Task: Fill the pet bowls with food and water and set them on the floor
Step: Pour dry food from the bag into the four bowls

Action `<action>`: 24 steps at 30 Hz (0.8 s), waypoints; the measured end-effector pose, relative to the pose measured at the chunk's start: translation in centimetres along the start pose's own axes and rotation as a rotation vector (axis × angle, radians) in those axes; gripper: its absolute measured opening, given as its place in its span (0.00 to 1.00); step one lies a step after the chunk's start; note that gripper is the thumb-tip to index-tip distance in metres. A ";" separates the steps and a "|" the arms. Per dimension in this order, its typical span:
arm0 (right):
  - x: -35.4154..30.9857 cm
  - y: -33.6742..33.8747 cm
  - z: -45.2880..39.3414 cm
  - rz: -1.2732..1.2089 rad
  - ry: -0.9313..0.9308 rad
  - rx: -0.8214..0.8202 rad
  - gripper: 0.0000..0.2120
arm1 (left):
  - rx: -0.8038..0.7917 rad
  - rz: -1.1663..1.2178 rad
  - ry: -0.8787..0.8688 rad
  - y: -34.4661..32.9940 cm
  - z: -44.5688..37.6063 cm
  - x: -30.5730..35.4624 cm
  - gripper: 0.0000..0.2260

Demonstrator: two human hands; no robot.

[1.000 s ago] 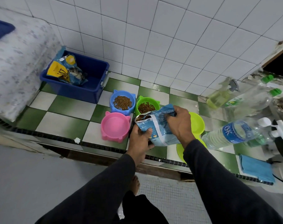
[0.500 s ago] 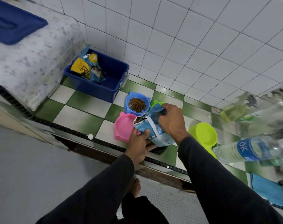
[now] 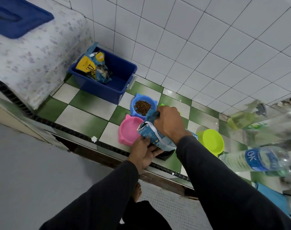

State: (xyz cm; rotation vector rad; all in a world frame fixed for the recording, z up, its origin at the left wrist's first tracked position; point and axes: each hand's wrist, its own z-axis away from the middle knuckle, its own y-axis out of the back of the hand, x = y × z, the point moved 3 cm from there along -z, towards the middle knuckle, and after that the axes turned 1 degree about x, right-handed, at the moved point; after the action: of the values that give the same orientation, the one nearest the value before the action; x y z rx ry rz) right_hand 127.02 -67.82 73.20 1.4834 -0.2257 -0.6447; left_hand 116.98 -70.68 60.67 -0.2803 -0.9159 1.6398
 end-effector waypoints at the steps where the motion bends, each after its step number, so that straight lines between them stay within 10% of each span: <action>1: -0.1 0.0 -0.1 0.011 0.008 -0.002 0.12 | 0.003 0.008 0.009 0.0 0.0 0.0 0.15; 24: -0.9 -1.1 -1.2 0.117 0.057 -0.020 0.12 | 0.003 0.016 0.057 0.9 0.0 -0.3 0.14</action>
State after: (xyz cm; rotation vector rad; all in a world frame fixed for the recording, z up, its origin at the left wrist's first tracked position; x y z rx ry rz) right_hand 126.59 -66.30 72.26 1.4558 -0.2589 -0.5090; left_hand 116.42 -70.95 59.91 -0.3316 -0.8701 1.6396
